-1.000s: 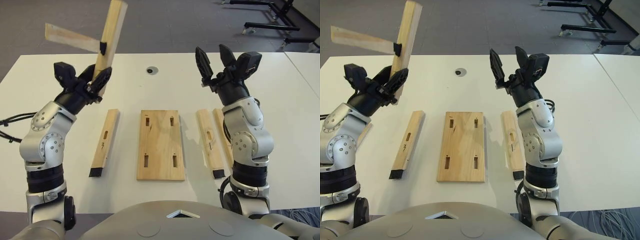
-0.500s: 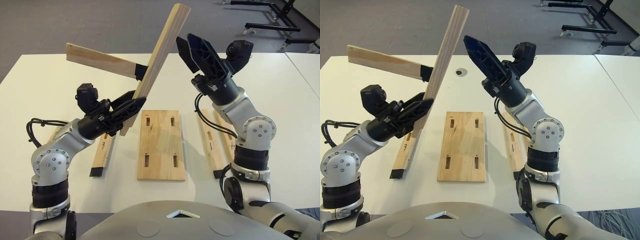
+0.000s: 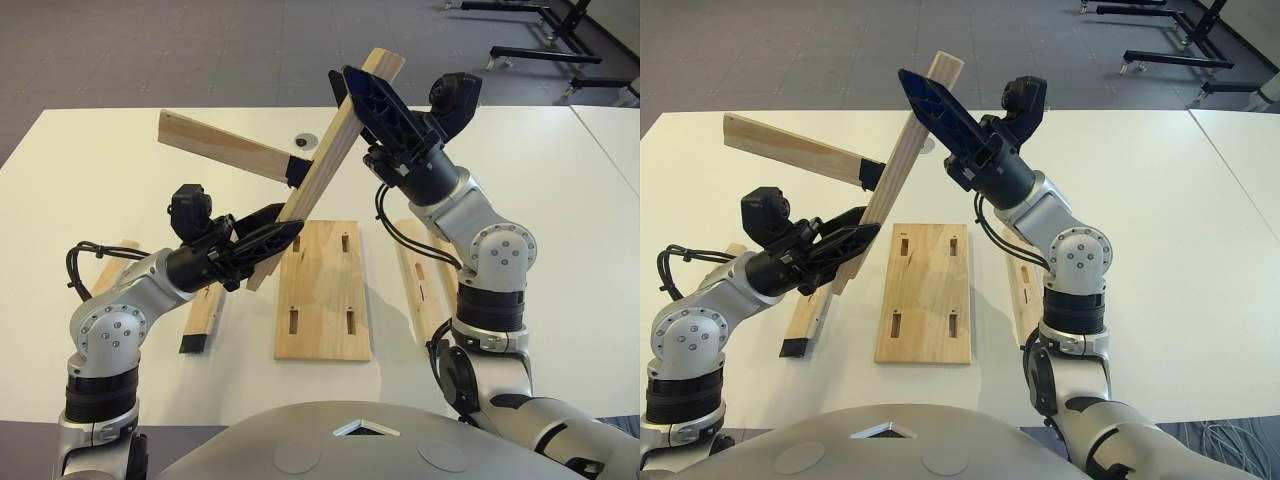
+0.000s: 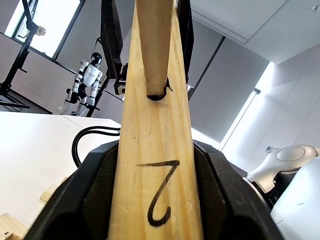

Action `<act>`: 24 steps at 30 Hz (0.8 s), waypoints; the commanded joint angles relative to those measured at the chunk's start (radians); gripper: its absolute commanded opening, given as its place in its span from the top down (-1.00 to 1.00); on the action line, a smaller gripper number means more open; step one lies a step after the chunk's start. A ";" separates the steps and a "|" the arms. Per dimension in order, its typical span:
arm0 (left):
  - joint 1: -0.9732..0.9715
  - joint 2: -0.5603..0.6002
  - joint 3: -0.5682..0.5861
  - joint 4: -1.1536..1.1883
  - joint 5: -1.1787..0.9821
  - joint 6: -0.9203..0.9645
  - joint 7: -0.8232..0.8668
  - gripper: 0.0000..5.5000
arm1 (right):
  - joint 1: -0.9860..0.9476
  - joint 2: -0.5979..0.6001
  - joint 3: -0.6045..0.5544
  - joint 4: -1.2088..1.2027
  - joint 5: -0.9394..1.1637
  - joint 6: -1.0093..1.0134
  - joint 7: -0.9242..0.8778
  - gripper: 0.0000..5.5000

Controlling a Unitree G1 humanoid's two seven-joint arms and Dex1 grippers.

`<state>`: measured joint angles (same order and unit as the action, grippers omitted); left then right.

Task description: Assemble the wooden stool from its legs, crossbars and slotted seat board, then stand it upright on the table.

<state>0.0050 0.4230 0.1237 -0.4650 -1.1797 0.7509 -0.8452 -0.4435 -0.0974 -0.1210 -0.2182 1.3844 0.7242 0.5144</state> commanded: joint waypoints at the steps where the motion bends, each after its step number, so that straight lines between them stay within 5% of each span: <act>1: -0.011 0.002 0.010 0.032 0.039 -0.028 0.022 0.26 | -0.001 -0.009 -0.019 -0.047 -0.052 -0.054 0.041 0.11; 3: -0.002 0.003 0.024 0.048 0.056 -0.043 0.024 0.26 | -0.011 -0.032 -0.035 -0.066 -0.082 -0.077 0.056 0.23; 14: 0.034 -0.044 0.072 0.043 -0.011 -0.058 0.057 0.26 | -0.067 -0.109 -0.090 -0.072 -0.028 -0.072 0.069 0.22; 21: 0.014 -0.062 0.123 0.054 -0.065 -0.082 0.087 -0.28 | -0.084 -0.071 -0.162 0.013 0.129 -0.062 -0.071 0.25; 24: 0.031 -0.053 0.158 0.080 -0.062 -0.094 0.094 -0.31 | -0.094 -0.147 -0.175 0.021 0.032 -0.081 -0.007 0.25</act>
<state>0.0289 0.3602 0.2572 -0.4042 -1.2431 0.6682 -0.7630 -0.5033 -0.1873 -0.2872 -0.2008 1.4896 0.6638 0.4563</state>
